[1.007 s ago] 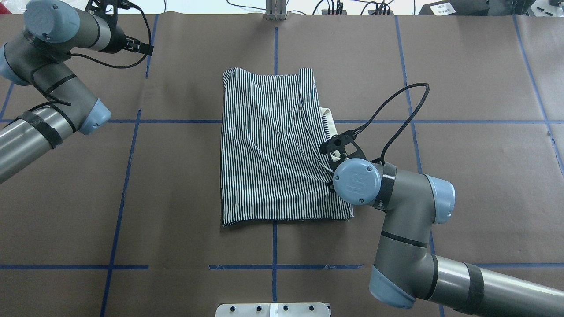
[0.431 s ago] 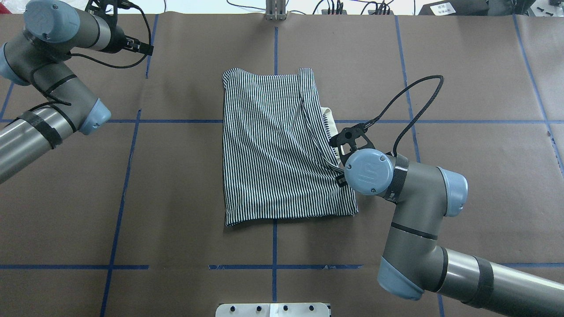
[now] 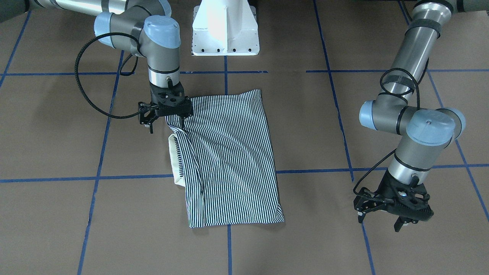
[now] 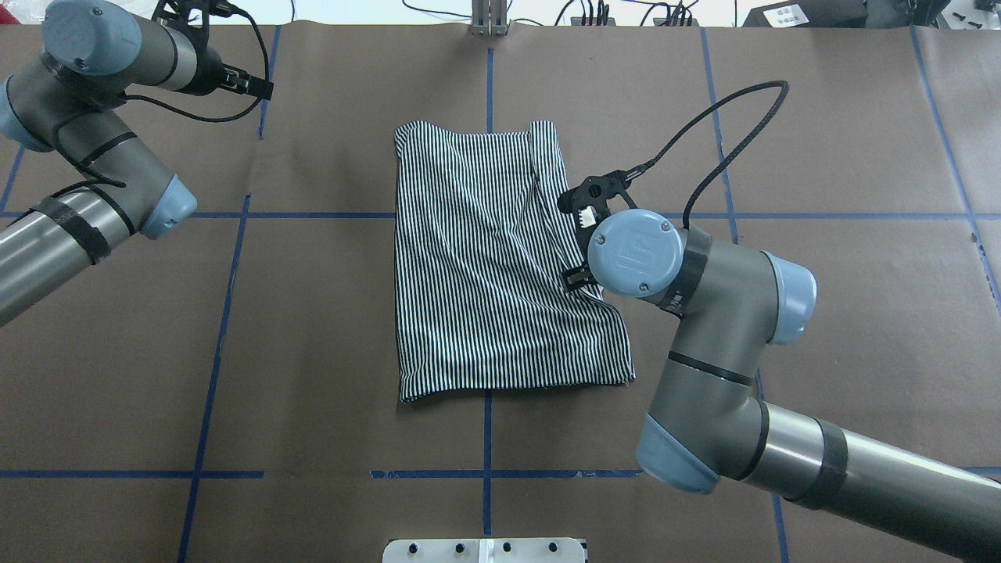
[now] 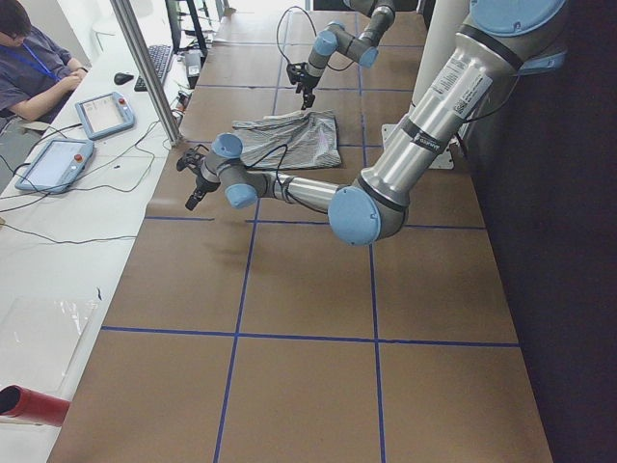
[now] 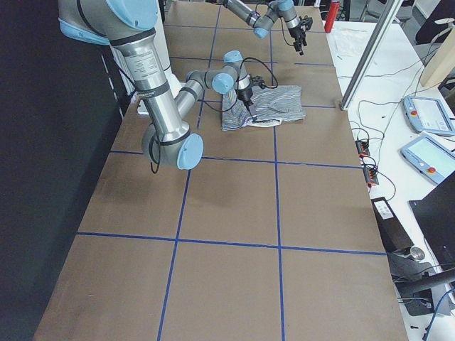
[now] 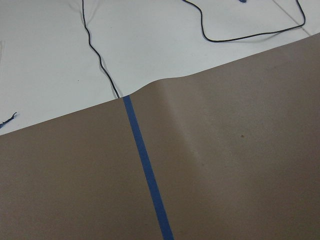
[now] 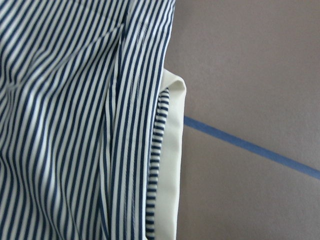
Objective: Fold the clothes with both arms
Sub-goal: 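Move the right gripper over the middle of the folded shirt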
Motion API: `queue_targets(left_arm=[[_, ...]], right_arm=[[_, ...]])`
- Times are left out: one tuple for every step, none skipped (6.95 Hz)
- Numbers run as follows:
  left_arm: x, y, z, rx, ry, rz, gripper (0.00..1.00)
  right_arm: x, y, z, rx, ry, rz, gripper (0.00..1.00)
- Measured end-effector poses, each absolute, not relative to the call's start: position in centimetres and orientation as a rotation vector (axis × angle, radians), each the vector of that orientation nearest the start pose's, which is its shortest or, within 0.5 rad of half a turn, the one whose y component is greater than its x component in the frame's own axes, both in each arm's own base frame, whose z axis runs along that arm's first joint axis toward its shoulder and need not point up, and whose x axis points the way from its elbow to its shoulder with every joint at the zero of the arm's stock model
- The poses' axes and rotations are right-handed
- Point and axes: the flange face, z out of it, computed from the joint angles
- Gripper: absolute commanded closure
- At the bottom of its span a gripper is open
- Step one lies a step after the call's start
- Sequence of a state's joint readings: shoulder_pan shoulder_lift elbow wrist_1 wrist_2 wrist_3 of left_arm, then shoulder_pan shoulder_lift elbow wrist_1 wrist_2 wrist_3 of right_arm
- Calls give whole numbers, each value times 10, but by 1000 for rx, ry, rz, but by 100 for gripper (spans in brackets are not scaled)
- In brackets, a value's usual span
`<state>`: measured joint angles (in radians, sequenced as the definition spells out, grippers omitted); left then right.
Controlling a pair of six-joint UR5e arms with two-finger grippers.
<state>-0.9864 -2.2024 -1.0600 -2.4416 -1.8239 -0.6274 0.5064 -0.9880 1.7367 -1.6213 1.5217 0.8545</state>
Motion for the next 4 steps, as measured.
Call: queue_targets(left_arm=[[338,-706,429,672,758,91,0],[338,-705,430,668,760,93,0],[338,-705,430,667,761,93,0],[338,-705,430,667,761,93,0]], right_arm=[[-527,-464,244,439,-546,-167,0],[-540,-480,235,433,-537,-158,0],[-547,-487,236,422,-522,-155,0],[-554,-491,244,408,-504,-157,0]])
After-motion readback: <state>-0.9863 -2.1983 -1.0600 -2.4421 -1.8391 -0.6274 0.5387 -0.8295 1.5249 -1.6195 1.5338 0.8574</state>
